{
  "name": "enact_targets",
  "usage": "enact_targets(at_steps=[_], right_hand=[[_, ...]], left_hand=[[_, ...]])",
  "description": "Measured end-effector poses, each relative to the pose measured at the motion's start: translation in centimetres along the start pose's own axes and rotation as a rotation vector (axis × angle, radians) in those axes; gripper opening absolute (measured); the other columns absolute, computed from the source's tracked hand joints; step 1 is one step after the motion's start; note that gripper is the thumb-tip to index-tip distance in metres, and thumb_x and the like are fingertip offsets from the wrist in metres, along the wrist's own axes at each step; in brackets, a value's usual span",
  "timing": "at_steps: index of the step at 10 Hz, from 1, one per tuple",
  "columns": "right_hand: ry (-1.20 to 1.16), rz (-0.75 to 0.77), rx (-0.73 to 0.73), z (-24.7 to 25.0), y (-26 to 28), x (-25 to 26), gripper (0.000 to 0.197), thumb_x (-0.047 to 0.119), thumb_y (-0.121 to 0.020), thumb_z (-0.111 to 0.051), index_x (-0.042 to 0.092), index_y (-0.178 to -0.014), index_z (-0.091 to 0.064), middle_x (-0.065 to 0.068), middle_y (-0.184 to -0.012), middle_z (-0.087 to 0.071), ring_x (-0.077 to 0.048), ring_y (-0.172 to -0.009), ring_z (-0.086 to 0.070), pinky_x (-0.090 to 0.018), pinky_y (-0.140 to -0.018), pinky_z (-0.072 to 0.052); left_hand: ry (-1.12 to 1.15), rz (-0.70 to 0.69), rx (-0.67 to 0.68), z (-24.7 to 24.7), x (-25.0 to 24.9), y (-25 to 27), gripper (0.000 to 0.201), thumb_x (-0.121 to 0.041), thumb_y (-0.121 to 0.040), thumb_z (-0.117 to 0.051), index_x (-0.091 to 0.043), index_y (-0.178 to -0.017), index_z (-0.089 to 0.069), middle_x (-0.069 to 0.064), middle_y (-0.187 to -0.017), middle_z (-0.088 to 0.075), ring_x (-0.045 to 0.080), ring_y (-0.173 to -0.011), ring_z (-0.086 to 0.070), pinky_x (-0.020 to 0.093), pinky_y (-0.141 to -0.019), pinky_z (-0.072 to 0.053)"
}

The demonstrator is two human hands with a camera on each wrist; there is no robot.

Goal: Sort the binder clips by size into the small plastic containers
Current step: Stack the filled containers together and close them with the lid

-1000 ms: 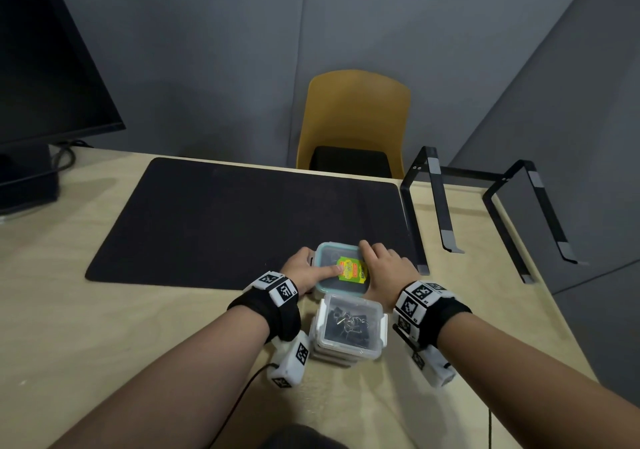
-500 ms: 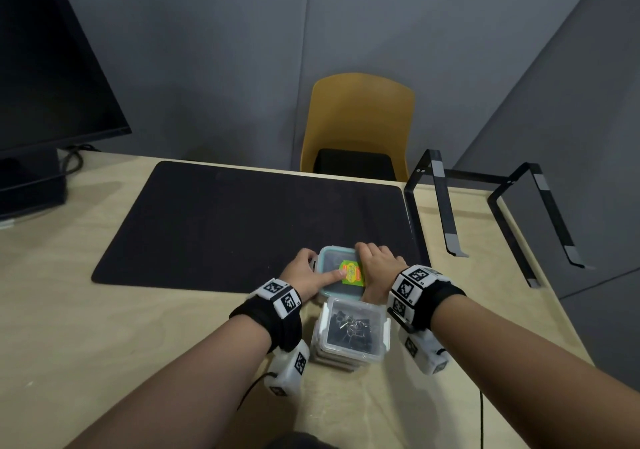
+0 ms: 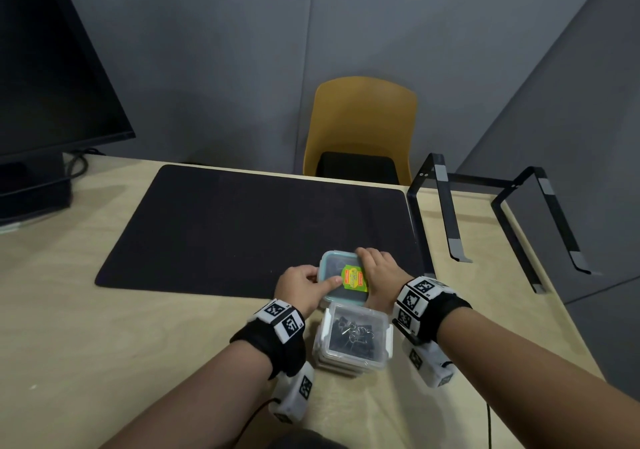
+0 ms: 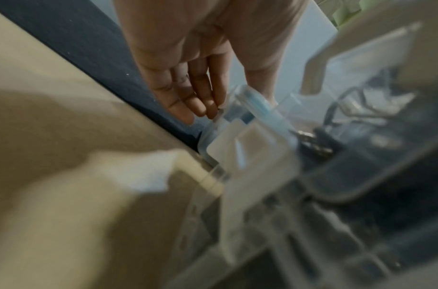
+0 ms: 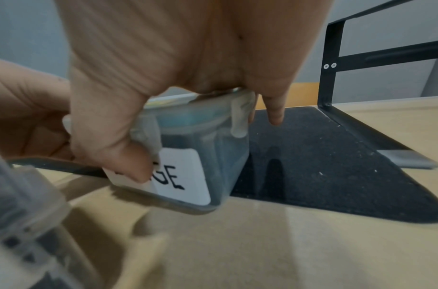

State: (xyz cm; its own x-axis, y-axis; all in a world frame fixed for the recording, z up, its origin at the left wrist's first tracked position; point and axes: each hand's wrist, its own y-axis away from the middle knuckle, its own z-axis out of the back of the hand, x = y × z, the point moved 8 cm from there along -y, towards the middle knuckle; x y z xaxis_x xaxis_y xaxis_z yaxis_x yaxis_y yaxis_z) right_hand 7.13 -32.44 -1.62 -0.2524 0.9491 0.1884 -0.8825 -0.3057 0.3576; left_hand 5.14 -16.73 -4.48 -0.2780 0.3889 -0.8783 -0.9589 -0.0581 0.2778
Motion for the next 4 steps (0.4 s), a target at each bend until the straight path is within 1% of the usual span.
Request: enact_targets(at_steps=[1, 2, 3, 4], right_hand=[[0.008, 0.014, 0.0, 0.1, -0.1, 0.1, 0.113, 0.053, -0.06, -0.078, 0.011, -0.144, -0.015, -0.005, -0.144, -0.029, -0.027, -0.13, -0.031, -0.037, -0.112, -0.029], [0.013, 0.018, 0.033, 0.4, 0.0, 0.0, 0.115, 0.05, -0.061, -0.078, 0.014, -0.147, -0.01, -0.005, -0.148, -0.025, -0.027, -0.135, -0.026, -0.043, -0.113, -0.028], [-0.026, 0.029, 0.121, 0.3, 0.0, -0.4, 0.118, 0.046, -0.063, -0.079, 0.019, -0.149, -0.003, -0.005, -0.155, -0.013, -0.026, -0.143, -0.014, -0.046, -0.116, -0.022], [-0.203, -0.007, 0.198, 1.6, 0.5, -1.0, 0.104, 0.038, -0.07, -0.077, 0.018, -0.149, -0.012, -0.003, -0.155, -0.016, -0.019, -0.142, -0.021, -0.033, -0.115, -0.024]], left_hand=[[-0.017, -0.004, 0.033, -0.3, 0.2, -0.3, 0.034, -0.045, -0.073, -0.076, -0.017, -0.09, -0.068, -0.003, -0.082, -0.071, 0.013, -0.076, -0.068, 0.038, -0.075, -0.057], [-0.099, 0.013, 0.082, -0.4, -0.2, -0.7, 0.04, -0.05, -0.074, -0.073, -0.016, -0.093, -0.061, -0.001, -0.088, -0.069, 0.015, -0.081, -0.066, 0.036, -0.077, -0.055], [-0.151, 0.022, 0.165, -0.7, -0.1, -1.0, 0.043, -0.054, -0.078, -0.067, -0.017, -0.099, -0.059, -0.001, -0.094, -0.066, 0.017, -0.087, -0.064, 0.037, -0.08, -0.054], [-0.042, 0.09, 0.161, -0.1, 0.4, -1.3, 0.042, -0.058, -0.087, -0.051, -0.019, -0.097, -0.061, 0.001, -0.097, -0.066, 0.019, -0.092, -0.063, 0.04, -0.088, -0.05]])
